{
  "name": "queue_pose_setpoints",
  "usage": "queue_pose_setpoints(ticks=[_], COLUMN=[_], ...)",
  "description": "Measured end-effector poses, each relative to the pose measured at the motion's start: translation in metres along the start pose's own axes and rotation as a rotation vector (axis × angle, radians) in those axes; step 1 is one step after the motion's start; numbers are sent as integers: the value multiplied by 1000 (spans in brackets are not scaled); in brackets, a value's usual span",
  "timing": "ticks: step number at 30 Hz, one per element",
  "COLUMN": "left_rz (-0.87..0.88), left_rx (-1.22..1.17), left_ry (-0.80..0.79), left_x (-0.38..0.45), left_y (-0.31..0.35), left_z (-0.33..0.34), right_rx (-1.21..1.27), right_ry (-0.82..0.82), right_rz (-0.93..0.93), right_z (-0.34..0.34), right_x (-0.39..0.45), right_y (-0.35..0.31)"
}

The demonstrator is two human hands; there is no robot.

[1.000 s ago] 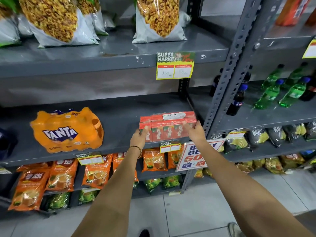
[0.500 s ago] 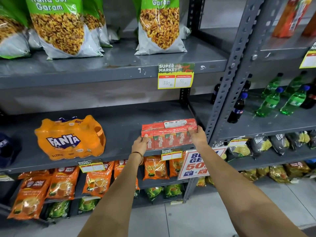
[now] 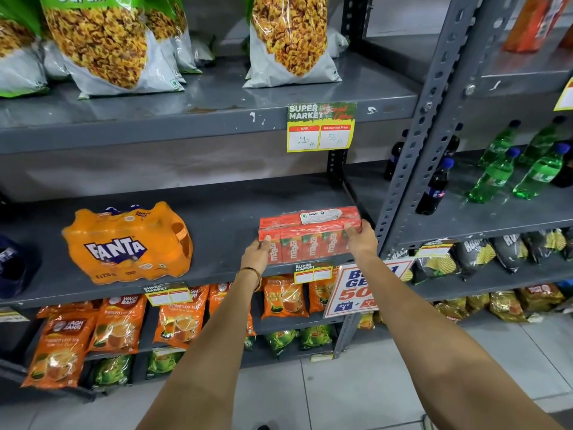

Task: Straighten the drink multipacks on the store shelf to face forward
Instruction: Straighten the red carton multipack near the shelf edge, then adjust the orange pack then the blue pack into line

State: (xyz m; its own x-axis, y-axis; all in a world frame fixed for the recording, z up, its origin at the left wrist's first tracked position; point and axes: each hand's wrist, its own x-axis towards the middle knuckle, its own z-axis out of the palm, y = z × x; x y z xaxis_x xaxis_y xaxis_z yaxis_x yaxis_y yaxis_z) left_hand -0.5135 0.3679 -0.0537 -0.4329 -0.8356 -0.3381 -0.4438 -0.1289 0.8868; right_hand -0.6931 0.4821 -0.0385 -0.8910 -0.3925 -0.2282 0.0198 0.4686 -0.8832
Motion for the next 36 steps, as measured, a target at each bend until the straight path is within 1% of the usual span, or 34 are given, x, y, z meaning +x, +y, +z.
queue_pose_setpoints(ticks=[4, 7, 9, 11, 12, 14, 17, 18, 19, 21, 23, 25, 27, 28, 31, 33, 36], left_rz=[10, 37, 66, 133, 184, 293, 463, 507, 536, 555, 537, 420, 246, 163, -14, -87, -140], left_rx=[45, 129, 186, 234, 271, 356, 491, 528, 555, 583, 560, 387, 186, 111, -111, -259, -366], left_ry=[-36, -47, 10, 95, 137, 224, 344, 380, 426, 515, 578, 553, 465, 410, 208, 87, 10], left_x=[-2, -7, -11, -16, -17, -17, -13, -11, -11, -7, -3, 2, 10, 11, 3, 2, 7], left_y=[0, 1, 3, 7, 10, 14, 12, 10, 2, -14, -30, -45, -56, -59, -55, -54, -58], left_z=[-3, -6, -14, -29, -39, -67, -129, -144, -173, -225, -274, -323, -355, -365, -376, -372, -368], right_rx=[33, 48, -14, -130, -184, -211, -141, -124, -115, -79, -28, 1, 53, 92, 187, 186, 125], right_ry=[10, 133, 242, 330, 347, 298, 169, 132, 88, -1, -96, -202, -283, -303, -330, -345, -359], right_rz=[31, 29, -75, -243, -323, -426, -485, -491, -494, -457, -390, -292, -180, -131, -41, -9, 15], right_z=[3, 12, 22, 36, 44, 68, 116, 127, 148, 184, 216, 249, 269, 276, 289, 292, 298], right_x=[-2, -13, -29, -49, -58, -76, -109, -116, -132, -159, -180, -199, -210, -213, -216, -215, -212], right_y=[2, -1, -8, -16, -21, -33, -53, -58, -67, -80, -89, -96, -101, -103, -110, -116, -123])
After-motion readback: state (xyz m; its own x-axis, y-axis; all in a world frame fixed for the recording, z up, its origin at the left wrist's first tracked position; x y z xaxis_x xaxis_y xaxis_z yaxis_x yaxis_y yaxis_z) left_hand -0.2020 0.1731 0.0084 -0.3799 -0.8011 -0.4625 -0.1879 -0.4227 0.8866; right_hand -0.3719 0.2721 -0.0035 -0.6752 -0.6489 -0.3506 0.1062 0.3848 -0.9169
